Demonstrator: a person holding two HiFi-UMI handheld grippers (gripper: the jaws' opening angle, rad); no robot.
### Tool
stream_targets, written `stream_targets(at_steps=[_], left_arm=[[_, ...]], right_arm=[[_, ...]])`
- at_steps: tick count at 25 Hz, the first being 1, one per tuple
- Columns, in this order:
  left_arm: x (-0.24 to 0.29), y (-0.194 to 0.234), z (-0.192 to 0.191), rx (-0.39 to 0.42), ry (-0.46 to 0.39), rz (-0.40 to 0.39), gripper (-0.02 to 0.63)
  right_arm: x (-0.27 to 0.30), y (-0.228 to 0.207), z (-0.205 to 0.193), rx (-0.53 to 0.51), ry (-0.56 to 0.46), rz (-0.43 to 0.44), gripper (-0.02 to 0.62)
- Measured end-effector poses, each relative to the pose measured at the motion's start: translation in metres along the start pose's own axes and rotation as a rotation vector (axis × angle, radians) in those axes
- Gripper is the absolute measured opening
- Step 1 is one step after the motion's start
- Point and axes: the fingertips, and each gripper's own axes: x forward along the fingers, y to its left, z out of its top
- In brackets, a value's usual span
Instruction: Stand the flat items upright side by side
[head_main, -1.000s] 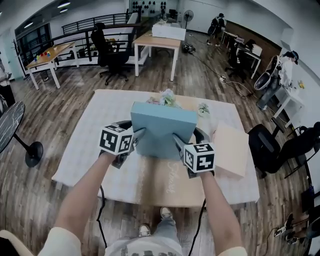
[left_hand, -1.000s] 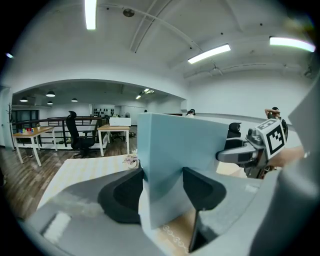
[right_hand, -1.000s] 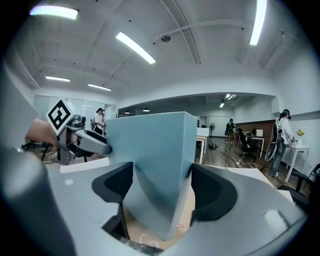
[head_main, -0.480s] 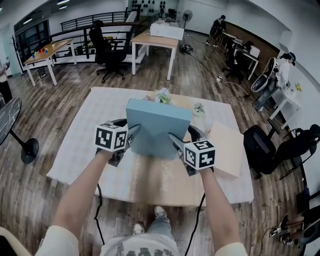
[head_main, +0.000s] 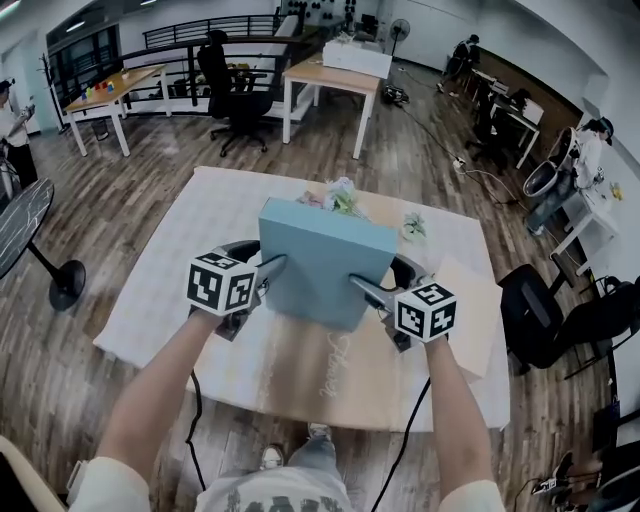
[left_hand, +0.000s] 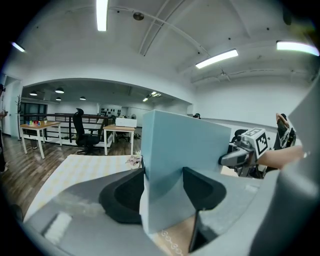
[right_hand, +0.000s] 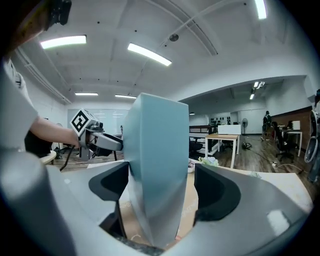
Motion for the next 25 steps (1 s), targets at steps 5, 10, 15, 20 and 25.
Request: stream_targets(at_steps=[5,10,15,20,25], left_arm=[[0.001,0.002,0.003,0.030,0.021,-0.009,0.251],[-0.001,0.004,0.005,0.052,0.040,-0.009,0.250],[0.001,0.006,0.005,0.046,0.034,-0.002,0.250],[-0.003,0.006,0.004,0.044,0.020,0.000,0.250],[-0.009,0.007,0.005,0.039,0.002,-0.005,0.251]], right_arm=[[0.025,0.011,-0.007,-0.001,0.039,0.162,0.445],[0.040,0.016,-0.005,-0.027,0.038,0.209,0.431],[0.040,0.016,-0.007,-0.068,0.027,0.184,0.399],[0.032,0.023,-0.008,-0.081,0.002,0.112,0.387],[0.020,0.022,-0.011,-0.097,-0.019,0.003,0.382]])
